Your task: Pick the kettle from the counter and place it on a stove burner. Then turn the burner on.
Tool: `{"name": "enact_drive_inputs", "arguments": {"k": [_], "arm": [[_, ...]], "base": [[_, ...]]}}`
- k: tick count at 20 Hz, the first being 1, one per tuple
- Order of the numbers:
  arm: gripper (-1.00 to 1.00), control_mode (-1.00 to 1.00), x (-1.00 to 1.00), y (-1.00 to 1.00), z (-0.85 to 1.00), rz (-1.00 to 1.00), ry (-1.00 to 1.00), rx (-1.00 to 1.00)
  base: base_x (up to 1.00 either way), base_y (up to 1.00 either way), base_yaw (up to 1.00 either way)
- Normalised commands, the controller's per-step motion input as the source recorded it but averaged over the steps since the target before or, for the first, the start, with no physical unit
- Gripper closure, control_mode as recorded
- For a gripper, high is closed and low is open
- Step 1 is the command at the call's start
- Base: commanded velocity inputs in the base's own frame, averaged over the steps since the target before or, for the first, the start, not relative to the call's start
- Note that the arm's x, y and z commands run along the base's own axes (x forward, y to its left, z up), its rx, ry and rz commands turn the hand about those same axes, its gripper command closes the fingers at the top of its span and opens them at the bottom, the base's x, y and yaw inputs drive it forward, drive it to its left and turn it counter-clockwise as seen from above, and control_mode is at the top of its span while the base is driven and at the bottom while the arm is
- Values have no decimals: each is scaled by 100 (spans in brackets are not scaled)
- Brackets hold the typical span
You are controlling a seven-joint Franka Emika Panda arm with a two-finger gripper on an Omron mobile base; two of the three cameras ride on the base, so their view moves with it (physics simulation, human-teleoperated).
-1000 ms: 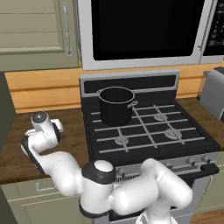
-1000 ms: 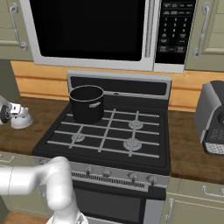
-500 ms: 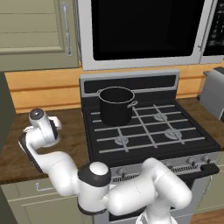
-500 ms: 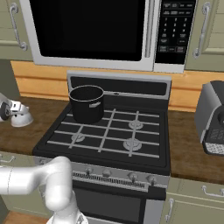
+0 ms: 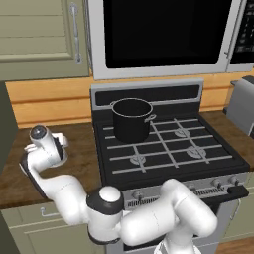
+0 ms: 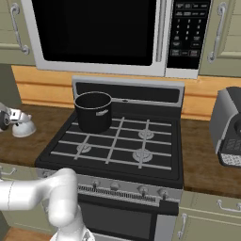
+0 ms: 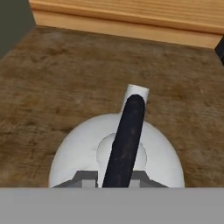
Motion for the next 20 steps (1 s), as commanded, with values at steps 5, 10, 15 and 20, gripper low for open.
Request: {"name": "enact_drive_inputs", "arguments": {"k": [5,10,15,20], "arm": [[100,-100,-29,0,16,0,-4,0],[100,-100,-55,-5,58,0,-4,0],[100,-100,-56,-41,39,0,-2,0],[100,-100,-67,-67,32,-2,0,0]], "base": [[0,0,0],[0,0,0],[0,0,0],[0,0,0]]}}
